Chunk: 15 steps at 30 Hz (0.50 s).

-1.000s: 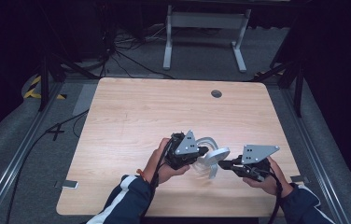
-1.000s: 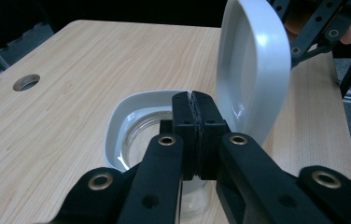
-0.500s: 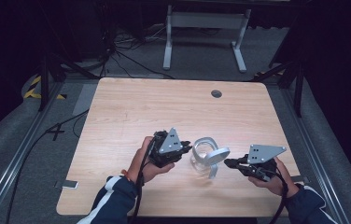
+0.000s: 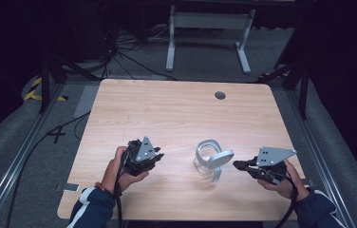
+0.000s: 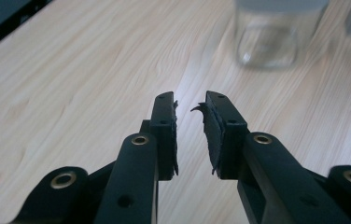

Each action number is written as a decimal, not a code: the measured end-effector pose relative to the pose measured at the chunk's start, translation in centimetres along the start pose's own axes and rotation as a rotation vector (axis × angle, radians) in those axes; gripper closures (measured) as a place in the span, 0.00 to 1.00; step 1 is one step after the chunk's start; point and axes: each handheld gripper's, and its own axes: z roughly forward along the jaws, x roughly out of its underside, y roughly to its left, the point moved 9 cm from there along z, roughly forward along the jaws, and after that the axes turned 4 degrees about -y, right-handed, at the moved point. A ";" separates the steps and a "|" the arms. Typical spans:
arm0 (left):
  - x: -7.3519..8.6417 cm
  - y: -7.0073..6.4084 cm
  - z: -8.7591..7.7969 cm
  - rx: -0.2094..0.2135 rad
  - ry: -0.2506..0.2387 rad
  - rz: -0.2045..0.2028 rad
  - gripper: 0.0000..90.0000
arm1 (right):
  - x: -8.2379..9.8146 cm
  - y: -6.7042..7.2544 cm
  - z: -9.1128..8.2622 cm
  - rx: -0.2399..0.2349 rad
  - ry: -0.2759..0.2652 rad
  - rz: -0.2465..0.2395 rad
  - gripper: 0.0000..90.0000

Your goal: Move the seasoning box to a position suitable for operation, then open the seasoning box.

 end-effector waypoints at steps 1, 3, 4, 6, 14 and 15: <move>1.1 0.5 -0.5 -0.016 0.020 -0.012 0.81 | 0.0 -0.1 -0.1 0.003 -0.001 0.001 0.99; 1.7 0.7 -0.7 -0.023 0.030 -0.024 0.76 | 0.0 -0.2 -0.2 0.005 -0.004 0.002 0.99; 2.5 1.1 -1.0 -0.033 0.044 -0.032 0.76 | 0.1 -0.2 -0.2 0.010 -0.002 0.008 0.99; 4.1 1.8 -1.4 -0.050 0.078 -0.055 0.70 | 0.2 -0.4 -0.4 0.020 0.001 0.006 0.99; 8.7 3.0 -2.9 -0.096 0.126 -0.144 0.61 | 1.1 -1.3 -1.5 0.091 0.027 -0.004 0.96; 8.7 3.0 -2.9 -0.096 0.126 -0.144 0.60 | 1.1 -1.3 -1.5 0.091 0.027 -0.004 0.96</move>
